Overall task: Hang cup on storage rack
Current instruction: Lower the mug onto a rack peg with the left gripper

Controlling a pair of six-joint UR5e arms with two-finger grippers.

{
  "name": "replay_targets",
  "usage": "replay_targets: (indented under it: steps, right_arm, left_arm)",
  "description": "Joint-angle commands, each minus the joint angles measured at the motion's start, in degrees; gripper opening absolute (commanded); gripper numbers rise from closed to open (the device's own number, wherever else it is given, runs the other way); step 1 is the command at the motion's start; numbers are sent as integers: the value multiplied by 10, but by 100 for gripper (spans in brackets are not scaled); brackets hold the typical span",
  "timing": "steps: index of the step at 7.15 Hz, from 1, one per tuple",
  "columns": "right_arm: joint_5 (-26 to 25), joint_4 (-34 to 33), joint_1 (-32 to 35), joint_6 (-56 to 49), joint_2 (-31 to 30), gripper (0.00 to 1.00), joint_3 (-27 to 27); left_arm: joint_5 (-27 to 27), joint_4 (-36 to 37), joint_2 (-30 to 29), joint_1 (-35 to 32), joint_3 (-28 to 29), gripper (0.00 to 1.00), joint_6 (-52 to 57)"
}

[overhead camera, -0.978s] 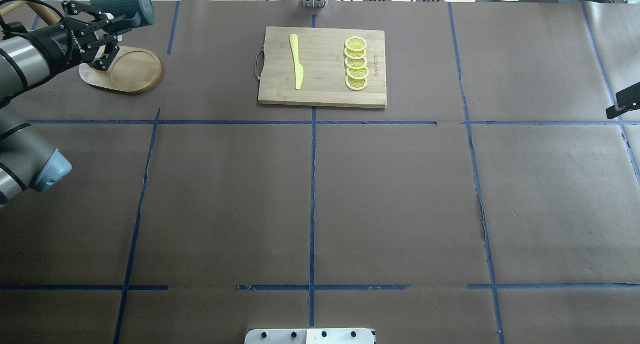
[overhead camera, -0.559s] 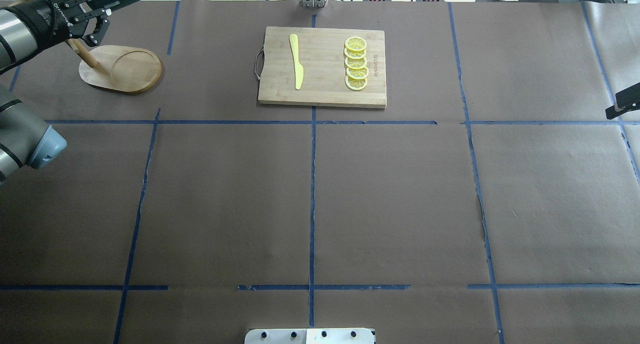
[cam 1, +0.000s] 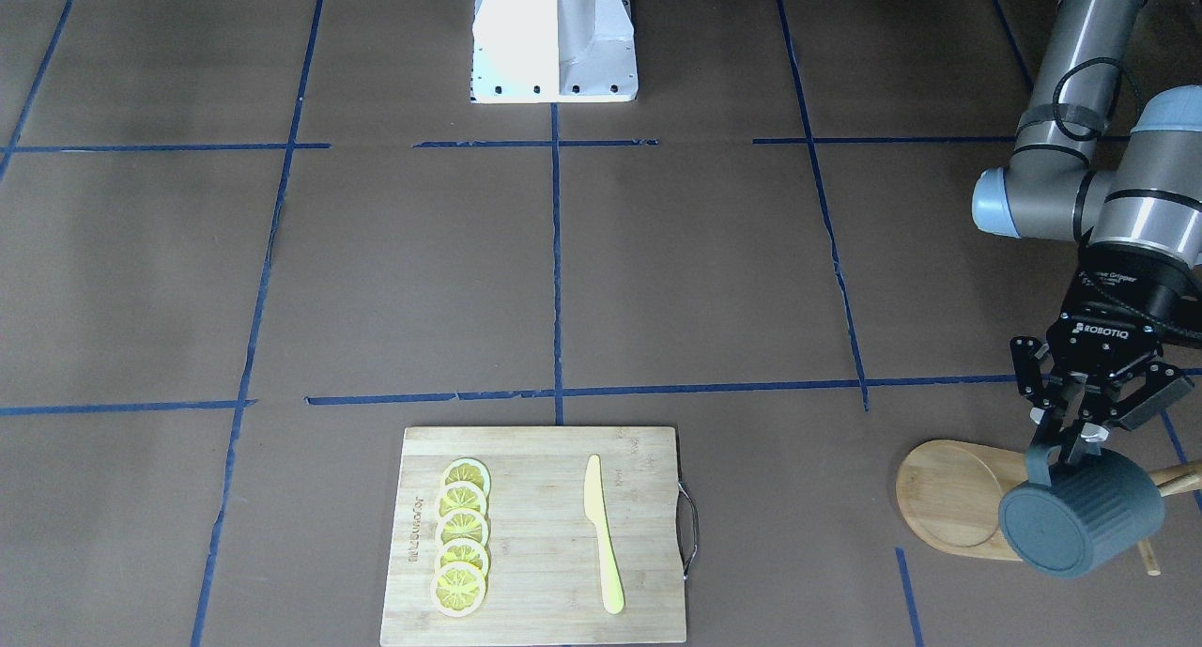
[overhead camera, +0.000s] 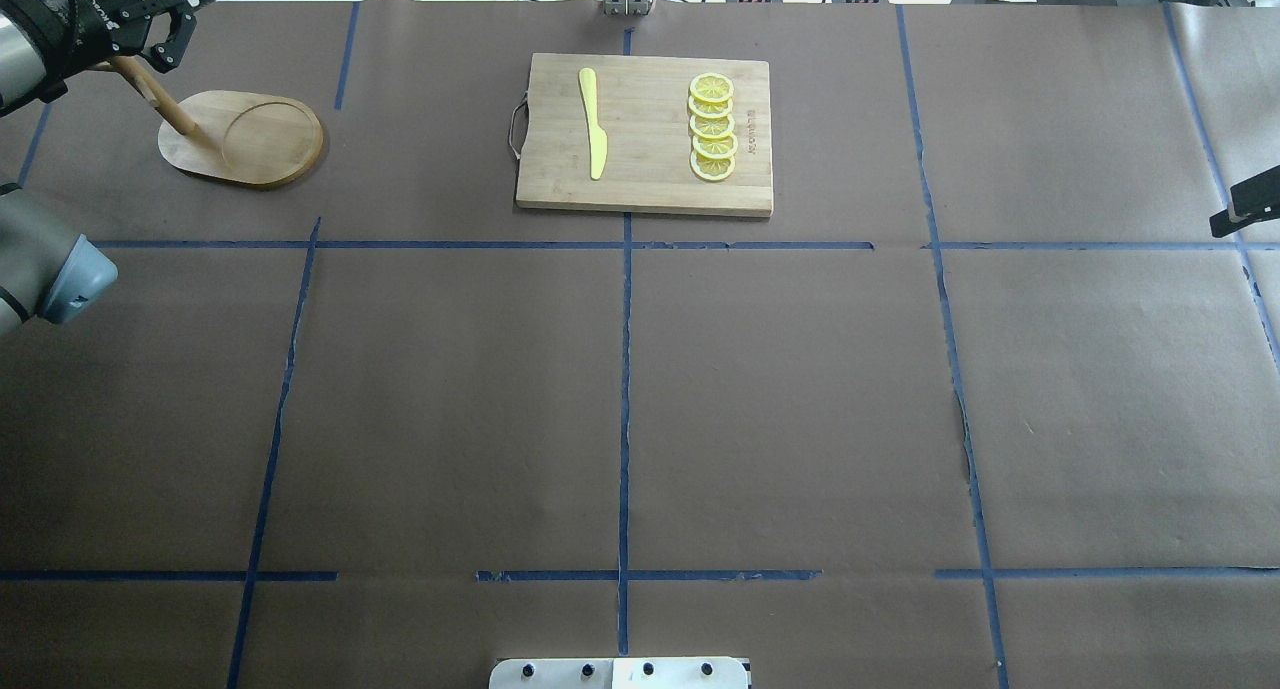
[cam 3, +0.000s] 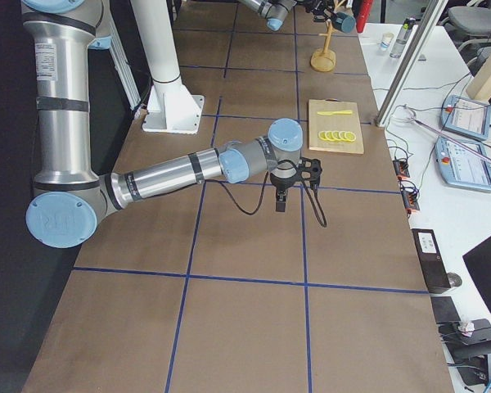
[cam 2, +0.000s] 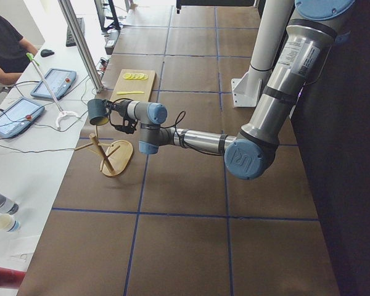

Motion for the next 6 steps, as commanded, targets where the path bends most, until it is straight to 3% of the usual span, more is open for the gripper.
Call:
replay_targets:
  steps: [1, 6]
  right_arm:
    - [0, 0, 0, 0, 0, 100, 0]
    - [0, 0, -1, 0, 0, 100, -1]
  left_arm:
    - [-1, -18, 8, -3, 1, 0, -6]
    - [-10, -25, 25, -13, 12, 0, -27]
